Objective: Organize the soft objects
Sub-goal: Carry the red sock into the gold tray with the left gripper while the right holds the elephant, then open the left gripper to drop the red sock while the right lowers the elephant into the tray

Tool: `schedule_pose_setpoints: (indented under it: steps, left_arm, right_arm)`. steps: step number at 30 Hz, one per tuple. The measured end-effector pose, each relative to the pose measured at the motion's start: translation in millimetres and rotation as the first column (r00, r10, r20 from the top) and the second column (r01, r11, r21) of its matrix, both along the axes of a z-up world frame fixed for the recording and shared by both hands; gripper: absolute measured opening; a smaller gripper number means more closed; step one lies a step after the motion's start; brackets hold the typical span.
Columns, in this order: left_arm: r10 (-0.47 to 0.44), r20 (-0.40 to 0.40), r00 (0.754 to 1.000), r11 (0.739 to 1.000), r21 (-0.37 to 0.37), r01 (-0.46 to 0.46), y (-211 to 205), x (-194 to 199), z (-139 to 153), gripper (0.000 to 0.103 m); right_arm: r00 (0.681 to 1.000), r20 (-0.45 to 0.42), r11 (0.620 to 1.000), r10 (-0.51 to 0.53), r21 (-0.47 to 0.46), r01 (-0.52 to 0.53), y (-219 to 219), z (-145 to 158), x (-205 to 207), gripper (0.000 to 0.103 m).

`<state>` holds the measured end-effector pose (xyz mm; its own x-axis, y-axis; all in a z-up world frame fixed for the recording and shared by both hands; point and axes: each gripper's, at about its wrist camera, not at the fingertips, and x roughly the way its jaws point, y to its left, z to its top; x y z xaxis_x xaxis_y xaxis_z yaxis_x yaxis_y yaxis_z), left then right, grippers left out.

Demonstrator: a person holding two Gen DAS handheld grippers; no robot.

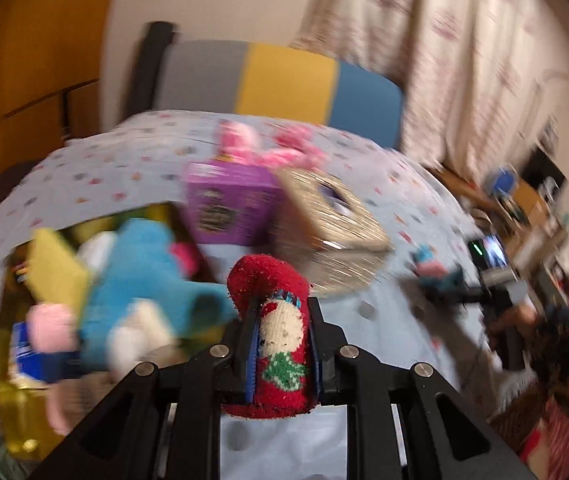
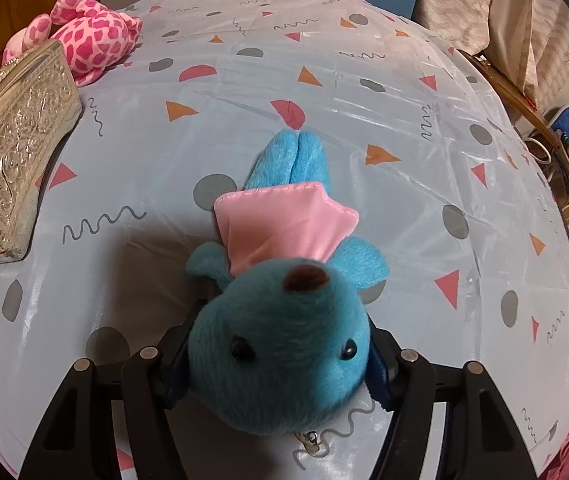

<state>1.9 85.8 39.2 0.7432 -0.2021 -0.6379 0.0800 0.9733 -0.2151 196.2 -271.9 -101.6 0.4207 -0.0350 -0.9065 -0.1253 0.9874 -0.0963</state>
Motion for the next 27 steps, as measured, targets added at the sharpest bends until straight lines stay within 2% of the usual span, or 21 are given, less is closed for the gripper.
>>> schedule_pose_setpoints:
  steps: [3,5,9,11,12,13,15,16,20,22,24,27]
  left_arm:
    - [0.109,0.011,0.994,0.994,-0.032,-0.109,44.7,-6.5,4.3,0.020]
    - [0.197,0.003,0.980,0.980,-0.041,-0.197,79.0,-9.7,1.5,0.020]
    - [0.321,-0.048,0.946,0.946,-0.032,-0.323,129.8,-9.8,-17.5,0.020]
    - [0.340,-0.096,0.936,0.939,-0.017,-0.343,143.6,-7.1,-32.3,0.023]
    - [0.344,-0.122,0.931,0.937,-0.025,-0.350,148.8,-6.6,-40.7,0.030]
    - [0.345,-0.136,0.929,0.936,-0.023,-0.351,150.5,-6.6,-46.7,0.045]
    - [0.355,-0.147,0.923,0.934,0.021,-0.356,150.5,-6.7,-60.2,0.060]
    - [0.363,-0.150,0.919,0.931,0.031,-0.363,150.4,-6.7,-64.6,0.060]
    - [0.384,-0.129,0.914,0.923,0.030,-0.384,151.6,-9.3,-72.5,0.060]
    - [0.400,-0.116,0.909,0.916,0.029,-0.399,151.3,-11.0,-70.7,0.066]
    - [0.407,-0.099,0.908,0.913,0.035,-0.406,151.9,-12.9,-67.2,0.070]
    - [0.425,-0.061,0.903,0.905,0.052,-0.423,149.7,-17.9,-57.7,0.073]
  right_arm:
    - [1.000,-0.011,1.000,-0.013,-0.012,0.013,3.1,0.7,-2.0,0.067]
    - [0.999,-0.025,1.000,-0.023,-0.007,0.023,4.4,1.8,-3.7,0.066]
    - [0.997,-0.048,0.999,-0.055,0.001,0.055,3.3,5.0,-7.2,0.063]
    - [0.996,-0.027,0.996,-0.088,0.003,0.088,2.0,11.4,-11.3,0.061]
    - [0.995,-0.004,0.995,-0.097,0.013,0.097,0.6,16.9,-13.1,0.061]
    - [0.993,0.028,0.993,-0.111,0.037,0.110,-0.5,26.0,-17.4,0.060]
    - [0.990,0.080,0.989,-0.120,0.091,0.112,-0.5,43.4,-25.7,0.060]
    - [0.986,0.124,0.988,-0.107,0.126,0.091,3.0,58.0,-32.5,0.060]
    - [0.963,0.268,0.987,-0.033,0.160,-0.010,31.8,106.7,-53.6,0.060]
    - [0.941,0.337,0.979,0.017,0.185,-0.084,52.4,130.5,-61.0,0.060]
    - [0.918,0.384,0.960,0.099,0.206,-0.190,85.0,150.2,-69.3,0.060]
    - [0.873,0.418,0.920,0.250,0.180,-0.350,139.5,161.7,-77.3,0.061]
